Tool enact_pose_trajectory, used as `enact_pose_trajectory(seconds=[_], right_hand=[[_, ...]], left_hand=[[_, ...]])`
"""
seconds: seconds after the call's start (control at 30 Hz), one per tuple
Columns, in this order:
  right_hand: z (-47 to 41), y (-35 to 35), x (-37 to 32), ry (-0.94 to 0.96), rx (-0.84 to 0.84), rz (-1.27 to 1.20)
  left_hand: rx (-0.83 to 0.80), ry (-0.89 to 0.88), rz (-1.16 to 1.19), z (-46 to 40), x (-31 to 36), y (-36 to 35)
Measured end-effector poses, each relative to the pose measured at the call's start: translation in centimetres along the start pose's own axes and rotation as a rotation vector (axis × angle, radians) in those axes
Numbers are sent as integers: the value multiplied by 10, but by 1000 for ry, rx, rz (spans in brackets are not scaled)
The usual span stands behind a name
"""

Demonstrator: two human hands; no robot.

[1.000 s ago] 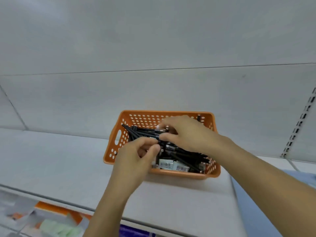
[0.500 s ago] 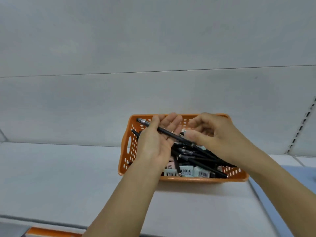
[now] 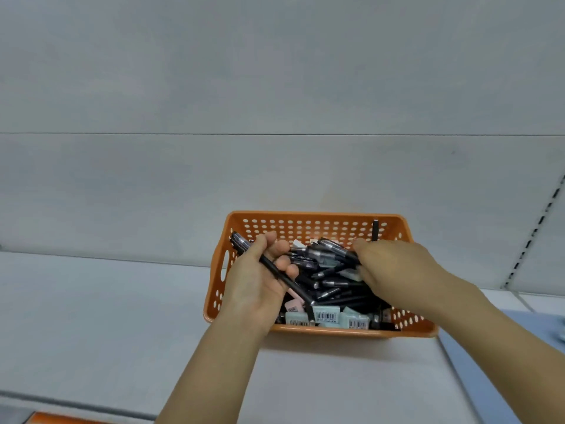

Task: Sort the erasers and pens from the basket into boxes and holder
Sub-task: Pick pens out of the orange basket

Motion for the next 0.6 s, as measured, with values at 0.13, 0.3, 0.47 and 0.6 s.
enact_pose_trajectory(seconds=[0.13,0.3,0.47,0.6], right_hand=[[-3,11,11,-28,-105,-604],[13,6,-20,47,-548,-1167],[11,1,-19,8,-561,-1169],[5,-1,-8,-180,-330,-1331]], left_hand=[[-106,-1,-162,3,-14,-16],[-335,-43,-282,10,-28,-53],[-222,-82,-287,11,-21,-50],[57,-226,-81,4,2,-35]])
Point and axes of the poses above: each hand's wrist, its own z-axis away from the middle knuckle, its own y-axis out of the back of the hand, x = y × z, the point moved 8 cm from there along -z, towards the middle knuckle, and after that the axes turned 13 degrees about -y, right-handed, at the moved point
